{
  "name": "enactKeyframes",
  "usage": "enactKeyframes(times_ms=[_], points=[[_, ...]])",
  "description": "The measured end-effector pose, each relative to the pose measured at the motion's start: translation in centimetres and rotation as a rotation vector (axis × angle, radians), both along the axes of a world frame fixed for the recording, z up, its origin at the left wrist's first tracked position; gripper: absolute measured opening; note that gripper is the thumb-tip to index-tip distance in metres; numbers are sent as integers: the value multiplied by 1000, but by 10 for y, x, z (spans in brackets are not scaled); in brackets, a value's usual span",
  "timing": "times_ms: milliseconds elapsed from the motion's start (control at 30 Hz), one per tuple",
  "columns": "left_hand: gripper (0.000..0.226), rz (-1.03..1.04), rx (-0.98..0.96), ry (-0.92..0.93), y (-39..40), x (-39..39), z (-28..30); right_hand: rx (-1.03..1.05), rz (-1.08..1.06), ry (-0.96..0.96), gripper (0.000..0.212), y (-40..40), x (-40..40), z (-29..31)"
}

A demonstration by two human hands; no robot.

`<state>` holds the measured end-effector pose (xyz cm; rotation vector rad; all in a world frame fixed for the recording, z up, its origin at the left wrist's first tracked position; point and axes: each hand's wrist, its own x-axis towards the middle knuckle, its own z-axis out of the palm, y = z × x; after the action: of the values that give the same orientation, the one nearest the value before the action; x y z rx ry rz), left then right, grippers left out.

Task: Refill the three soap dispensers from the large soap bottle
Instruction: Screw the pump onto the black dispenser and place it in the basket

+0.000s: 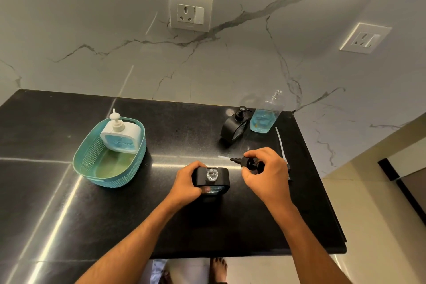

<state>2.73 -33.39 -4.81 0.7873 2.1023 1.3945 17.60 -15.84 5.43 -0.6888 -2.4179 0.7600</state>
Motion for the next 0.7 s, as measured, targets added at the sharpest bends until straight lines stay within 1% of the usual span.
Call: enactKeyframes(times_ms=[167,333,600,700], points=[[49,3,5,10,4,-4,-4,36,115,-72,34,-9,-1,33],[50,-19,19,28,4,-6,-7,70,179,-133,33,-17,-4,48],[49,-60,65,34,4,-9,-10,133,230,-248,35,-25,-21,41],[54,-94,85,47,2,-10,-9,135,269,-282,36,-31,-31,29]])
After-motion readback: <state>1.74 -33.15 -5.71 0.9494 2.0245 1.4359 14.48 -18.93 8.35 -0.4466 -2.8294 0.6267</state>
